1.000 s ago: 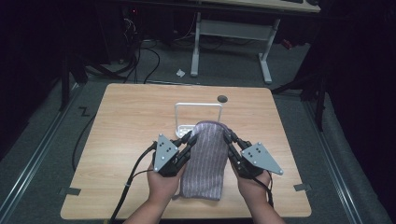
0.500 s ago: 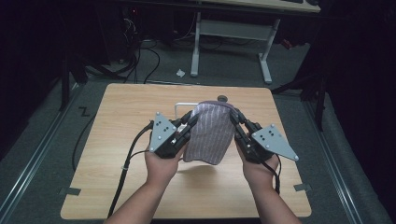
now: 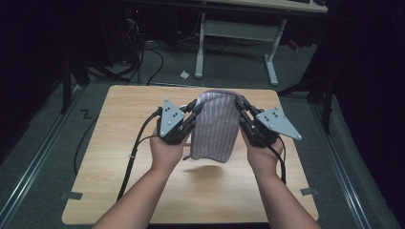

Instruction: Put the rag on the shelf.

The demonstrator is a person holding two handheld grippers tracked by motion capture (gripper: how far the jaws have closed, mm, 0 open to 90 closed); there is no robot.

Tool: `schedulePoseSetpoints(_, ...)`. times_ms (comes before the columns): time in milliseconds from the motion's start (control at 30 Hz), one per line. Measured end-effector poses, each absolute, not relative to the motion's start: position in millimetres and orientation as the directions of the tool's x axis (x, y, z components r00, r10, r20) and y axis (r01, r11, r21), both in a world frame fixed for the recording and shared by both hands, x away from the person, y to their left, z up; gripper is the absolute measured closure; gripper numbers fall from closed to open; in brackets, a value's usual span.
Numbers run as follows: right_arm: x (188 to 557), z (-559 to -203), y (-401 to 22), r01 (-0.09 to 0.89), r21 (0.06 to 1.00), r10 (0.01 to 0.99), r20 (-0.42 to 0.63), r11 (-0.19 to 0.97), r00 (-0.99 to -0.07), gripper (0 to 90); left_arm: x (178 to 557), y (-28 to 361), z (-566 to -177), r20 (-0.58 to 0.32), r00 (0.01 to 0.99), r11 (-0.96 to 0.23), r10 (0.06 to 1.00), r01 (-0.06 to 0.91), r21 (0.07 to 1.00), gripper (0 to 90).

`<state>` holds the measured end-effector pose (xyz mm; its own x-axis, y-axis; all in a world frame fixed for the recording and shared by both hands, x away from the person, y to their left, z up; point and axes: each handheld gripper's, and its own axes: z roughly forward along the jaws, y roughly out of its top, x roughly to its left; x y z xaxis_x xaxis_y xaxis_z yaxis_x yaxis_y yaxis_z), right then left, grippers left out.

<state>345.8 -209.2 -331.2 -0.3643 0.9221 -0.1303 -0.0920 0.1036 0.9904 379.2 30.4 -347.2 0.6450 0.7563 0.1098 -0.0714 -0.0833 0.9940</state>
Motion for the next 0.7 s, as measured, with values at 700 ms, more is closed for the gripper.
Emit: schedulePoseSetpoints(700,416.8,-323.2,-192.2,-0.056,0.996,0.925,-0.087,0.071,-0.37,83.4,436.3,47.3,-334.3,0.062,0.627,-0.044,0.777,-0.043,0.998,80.4)
